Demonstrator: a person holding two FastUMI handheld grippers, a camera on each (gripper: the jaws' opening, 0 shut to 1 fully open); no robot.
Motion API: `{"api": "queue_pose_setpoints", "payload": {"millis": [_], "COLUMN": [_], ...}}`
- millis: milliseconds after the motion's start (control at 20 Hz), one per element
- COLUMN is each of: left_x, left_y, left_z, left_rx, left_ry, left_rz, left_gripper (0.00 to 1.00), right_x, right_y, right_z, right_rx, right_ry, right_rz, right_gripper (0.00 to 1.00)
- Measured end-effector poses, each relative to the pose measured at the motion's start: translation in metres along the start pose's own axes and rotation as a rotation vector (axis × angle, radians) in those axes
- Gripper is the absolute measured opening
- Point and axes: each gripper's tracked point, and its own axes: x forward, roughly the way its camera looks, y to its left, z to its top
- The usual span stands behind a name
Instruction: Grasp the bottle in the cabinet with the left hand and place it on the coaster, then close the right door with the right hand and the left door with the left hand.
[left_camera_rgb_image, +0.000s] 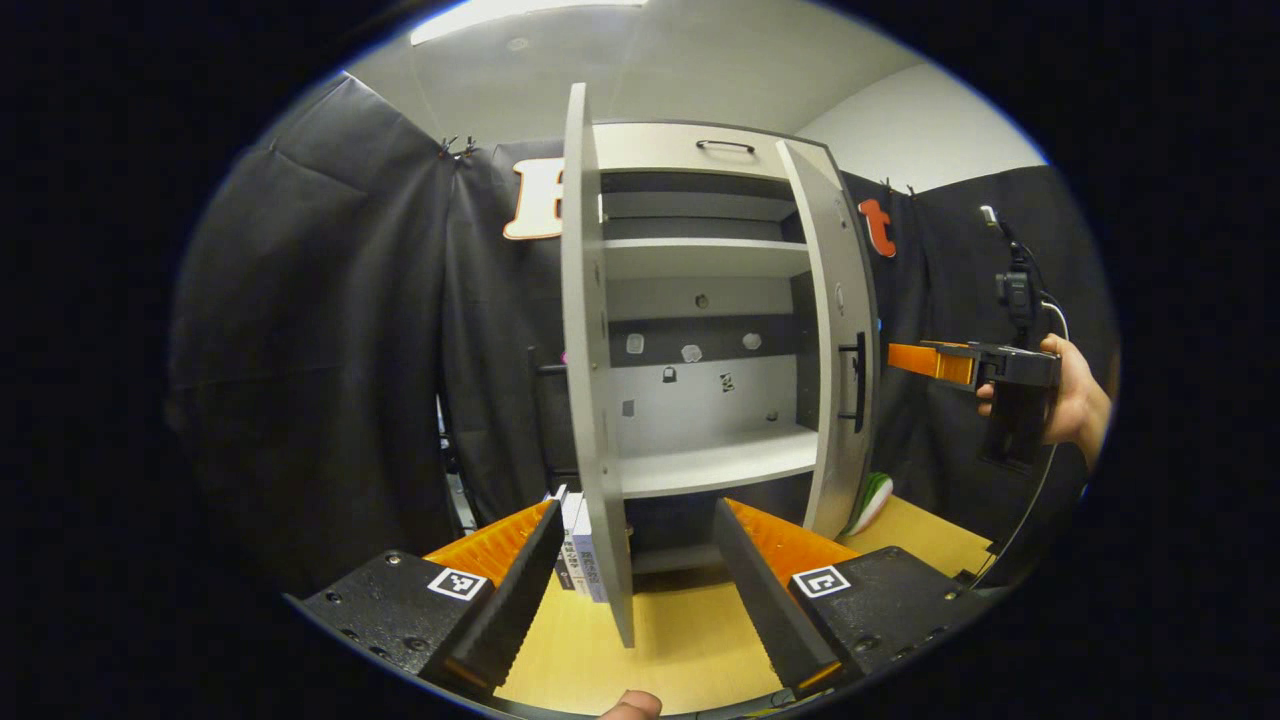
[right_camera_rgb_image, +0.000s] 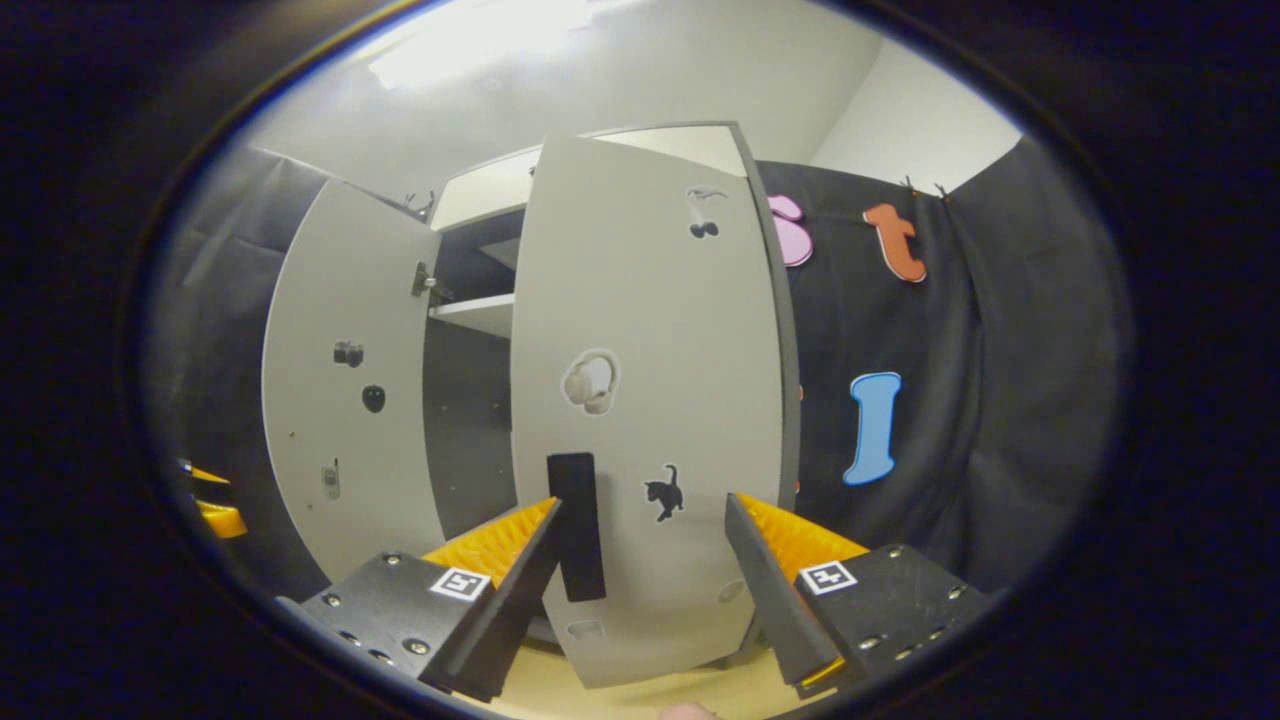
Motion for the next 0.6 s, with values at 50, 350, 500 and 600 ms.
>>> {"api": "queue_pose_setpoints", "payload": {"millis": [50, 350, 500, 600], "left_x": [-0.003, 0.001, 0.007, 0.012], "left_y": [0.007, 0.060, 0.089, 0.102], "left_z": [-0.002, -0.022, -0.025, -0.022], "left_rx": [-0.005, -0.001, -0.002, -0.026], "left_ry": [0.003, 0.053, 0.064, 0.065], "left_rz": [0.006, 0.071, 0.106, 0.115], "left_gripper": [0.95, 0.94, 0.95, 0.95], "right_x": [0.002, 0.011, 0.012, 0.011], "right_y": [0.003, 0.022, 0.028, 0.026], "right_z": [-0.003, -0.008, -0.014, -0.020], "right_rx": [-0.001, 0.020, -0.020, -0.070], "right_ry": [0.007, 0.001, -0.003, 0.004], "right_rz": [0.002, 0.003, -0.009, -0.030], "right_gripper": [0.97, 0.96, 0.97, 0.97]}}
